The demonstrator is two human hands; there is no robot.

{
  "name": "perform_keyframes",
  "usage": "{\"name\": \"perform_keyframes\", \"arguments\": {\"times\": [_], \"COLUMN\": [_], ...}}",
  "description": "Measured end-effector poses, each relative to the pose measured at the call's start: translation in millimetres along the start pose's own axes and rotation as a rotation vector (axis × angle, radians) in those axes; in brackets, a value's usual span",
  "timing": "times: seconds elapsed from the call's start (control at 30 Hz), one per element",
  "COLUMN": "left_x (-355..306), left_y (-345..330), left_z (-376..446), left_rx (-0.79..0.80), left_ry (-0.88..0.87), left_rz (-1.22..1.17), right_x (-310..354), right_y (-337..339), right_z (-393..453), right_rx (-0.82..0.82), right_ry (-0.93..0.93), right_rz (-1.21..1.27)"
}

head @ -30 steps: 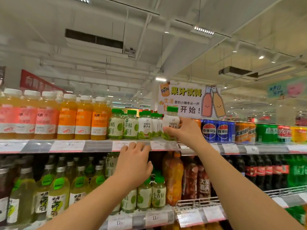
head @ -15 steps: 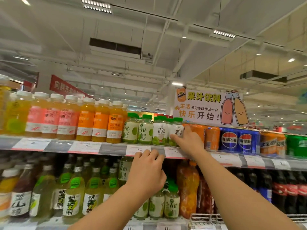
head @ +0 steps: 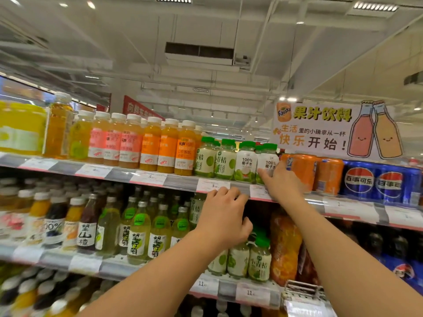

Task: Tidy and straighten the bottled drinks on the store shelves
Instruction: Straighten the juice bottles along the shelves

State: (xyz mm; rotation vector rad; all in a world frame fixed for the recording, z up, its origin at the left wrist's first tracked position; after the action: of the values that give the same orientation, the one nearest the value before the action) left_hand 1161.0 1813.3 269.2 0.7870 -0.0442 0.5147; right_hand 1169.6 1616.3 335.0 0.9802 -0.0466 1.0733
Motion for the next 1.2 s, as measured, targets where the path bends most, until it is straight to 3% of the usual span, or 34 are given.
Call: {"name": "perform_keyframes", "arguments": {"times": [0.53,0.77,0.83,1.03,1.2], "left_x": [-2,-1,5,25,61], "left_y": [5,52,72,126,169], "left_z": [-22,-83,-106,-183,-265], "left_rx": [0.261,0.155,0.118,0.141,0.281], "left_ry": [0.064,0.071,0.075,0.088,0.129], "left_rz": [-0.095,-0.198,-0.234,-0.208,-0.223], "right_x": [-3,15,27,81,134], "right_y": [19,51,63,55,54], "right_z": [-61,-121,-152,-276,-352], "right_rx": [-0.065,-0.054,0.018,0.519,0.583], "right_ry": [0.098,0.207,0.259,0.438,0.446], "right_rz": [0.067,0.252,0.361,0.453,0.495]}}
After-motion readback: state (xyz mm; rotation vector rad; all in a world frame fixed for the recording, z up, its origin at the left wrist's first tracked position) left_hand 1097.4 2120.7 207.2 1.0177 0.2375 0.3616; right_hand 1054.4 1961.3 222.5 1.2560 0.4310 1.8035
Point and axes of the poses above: each hand's wrist, its own z-axis towards the middle knuckle, its own y-axis out of the back of the hand, x = y × z, the point moved 9 cm from there along z, towards the middle knuckle, and after that the axes turned 13 degrees about -y, right-handed, at the moved point
